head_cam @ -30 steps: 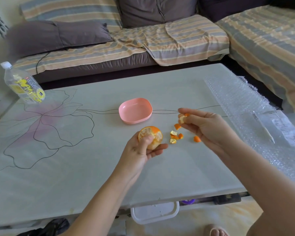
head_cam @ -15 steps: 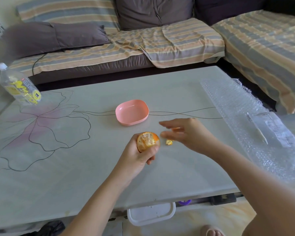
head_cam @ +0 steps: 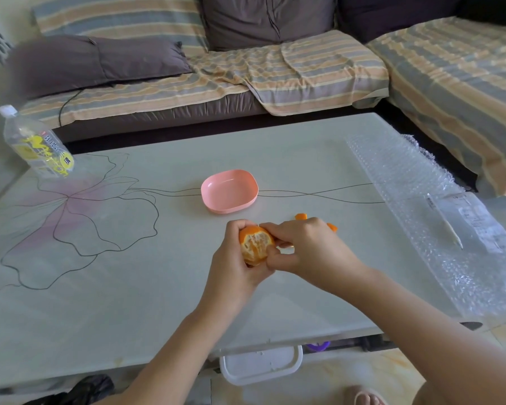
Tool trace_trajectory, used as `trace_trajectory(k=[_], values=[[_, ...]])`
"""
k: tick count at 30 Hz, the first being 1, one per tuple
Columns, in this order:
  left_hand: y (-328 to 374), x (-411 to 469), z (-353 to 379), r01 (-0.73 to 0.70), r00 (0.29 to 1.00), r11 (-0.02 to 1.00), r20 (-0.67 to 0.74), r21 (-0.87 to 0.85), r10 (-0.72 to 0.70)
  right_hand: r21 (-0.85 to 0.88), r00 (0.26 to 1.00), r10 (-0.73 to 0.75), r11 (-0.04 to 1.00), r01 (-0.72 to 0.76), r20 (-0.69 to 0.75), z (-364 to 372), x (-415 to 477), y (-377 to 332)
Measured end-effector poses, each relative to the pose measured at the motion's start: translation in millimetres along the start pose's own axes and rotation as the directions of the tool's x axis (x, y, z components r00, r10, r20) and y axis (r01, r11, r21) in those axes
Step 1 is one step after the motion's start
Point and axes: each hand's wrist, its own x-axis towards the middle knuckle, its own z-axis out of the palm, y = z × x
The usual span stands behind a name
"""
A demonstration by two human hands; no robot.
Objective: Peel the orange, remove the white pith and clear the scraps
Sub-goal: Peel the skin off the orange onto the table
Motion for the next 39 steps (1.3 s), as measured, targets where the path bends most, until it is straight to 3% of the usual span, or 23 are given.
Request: trace_trajectory(k=[14,20,31,39], values=[[1,-2,-4,0.005,0.999,0.998,0.038,0.070,-0.007,-0.047,0.998,-0.053,0.998,0.052,-0.015,-2,1,2],[0,1,-6,0.017,0.997,0.999,0.080,0.033,-0.020,0.198,0.997,0.007,0.980,-0.021,0.070,-9,-3,7],[1,3,-3,-0.015,0.999,1.000,0.039,-0.002,0.015,0.122,0.993,0.079,0.990,-0.068,-0.089,1,-2,-1],[2,5,0,-0.023,0.997,0.983,0.063,-0.181,0.035,0.337,0.970,0.225,0.924,-0.181,-0.095,-9,0,3]])
